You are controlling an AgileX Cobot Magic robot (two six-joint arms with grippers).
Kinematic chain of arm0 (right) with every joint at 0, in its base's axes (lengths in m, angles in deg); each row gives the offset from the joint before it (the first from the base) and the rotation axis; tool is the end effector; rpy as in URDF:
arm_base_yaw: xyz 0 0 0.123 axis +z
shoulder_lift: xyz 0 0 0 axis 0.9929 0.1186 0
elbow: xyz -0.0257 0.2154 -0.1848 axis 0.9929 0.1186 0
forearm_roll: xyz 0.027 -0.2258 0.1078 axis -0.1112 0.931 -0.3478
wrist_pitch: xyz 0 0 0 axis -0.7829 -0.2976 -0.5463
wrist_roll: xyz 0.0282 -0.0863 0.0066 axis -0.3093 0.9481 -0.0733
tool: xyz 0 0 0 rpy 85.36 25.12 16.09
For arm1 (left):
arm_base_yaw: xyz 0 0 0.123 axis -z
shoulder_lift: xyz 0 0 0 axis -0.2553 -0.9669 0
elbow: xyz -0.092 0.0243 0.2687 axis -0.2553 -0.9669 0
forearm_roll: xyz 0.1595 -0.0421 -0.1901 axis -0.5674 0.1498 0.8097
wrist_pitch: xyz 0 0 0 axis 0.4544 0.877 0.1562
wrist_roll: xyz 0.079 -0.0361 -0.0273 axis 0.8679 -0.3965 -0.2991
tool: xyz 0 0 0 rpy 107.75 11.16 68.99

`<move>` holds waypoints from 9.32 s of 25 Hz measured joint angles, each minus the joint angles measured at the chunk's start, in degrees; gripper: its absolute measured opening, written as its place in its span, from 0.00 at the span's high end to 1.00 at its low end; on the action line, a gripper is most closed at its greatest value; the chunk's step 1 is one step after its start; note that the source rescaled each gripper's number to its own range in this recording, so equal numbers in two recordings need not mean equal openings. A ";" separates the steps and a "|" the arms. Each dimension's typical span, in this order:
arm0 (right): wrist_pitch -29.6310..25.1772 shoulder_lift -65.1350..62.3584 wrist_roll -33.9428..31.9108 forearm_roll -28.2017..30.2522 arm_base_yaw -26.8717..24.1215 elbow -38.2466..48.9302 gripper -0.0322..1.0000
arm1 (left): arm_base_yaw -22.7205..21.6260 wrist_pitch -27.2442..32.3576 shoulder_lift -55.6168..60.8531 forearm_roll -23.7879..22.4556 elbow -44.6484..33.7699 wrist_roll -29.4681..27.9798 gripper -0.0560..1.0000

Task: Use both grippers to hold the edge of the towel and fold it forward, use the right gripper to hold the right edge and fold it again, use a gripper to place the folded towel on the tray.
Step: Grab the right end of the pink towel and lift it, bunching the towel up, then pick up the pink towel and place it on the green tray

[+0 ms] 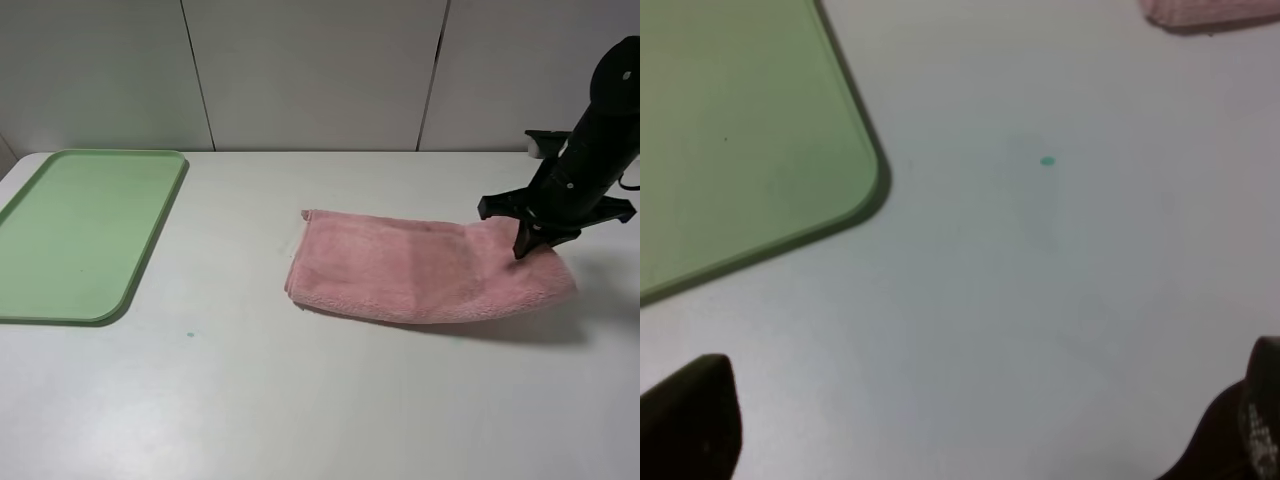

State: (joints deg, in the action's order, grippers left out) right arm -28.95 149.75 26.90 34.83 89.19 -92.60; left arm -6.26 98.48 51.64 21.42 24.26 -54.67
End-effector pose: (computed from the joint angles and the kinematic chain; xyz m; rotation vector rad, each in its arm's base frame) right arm 0.3138 0.0340 0.1686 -0.0213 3.0600 0.0284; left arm 0.0236 -0.0120 0.2716 0.4357 2.2080 -0.0770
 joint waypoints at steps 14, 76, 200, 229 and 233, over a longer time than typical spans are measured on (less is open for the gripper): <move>-6.18 -4.55 -0.39 4.22 -3.59 0.00 0.91 | 0.00 0.00 0.00 0.00 0.00 0.05 0.00; 10.20 2.36 -3.60 -14.28 20.65 -5.55 0.91 | 0.00 0.00 0.00 0.00 0.00 0.05 0.00; -5.62 -62.19 1.36 -1.39 4.42 25.99 0.00 | 0.00 0.00 0.00 0.00 0.00 0.05 0.00; -9.99 -100.15 5.88 -1.30 -4.98 31.60 0.00 | 0.00 0.00 0.00 0.00 0.00 0.05 0.00; -9.99 -101.77 6.13 -1.30 -8.59 31.66 0.00 | 0.00 0.00 0.00 0.00 0.00 0.05 0.00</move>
State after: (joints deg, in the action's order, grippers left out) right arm -38.93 47.98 33.04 33.54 80.60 -60.93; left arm -6.26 98.48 51.64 21.42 24.26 -54.62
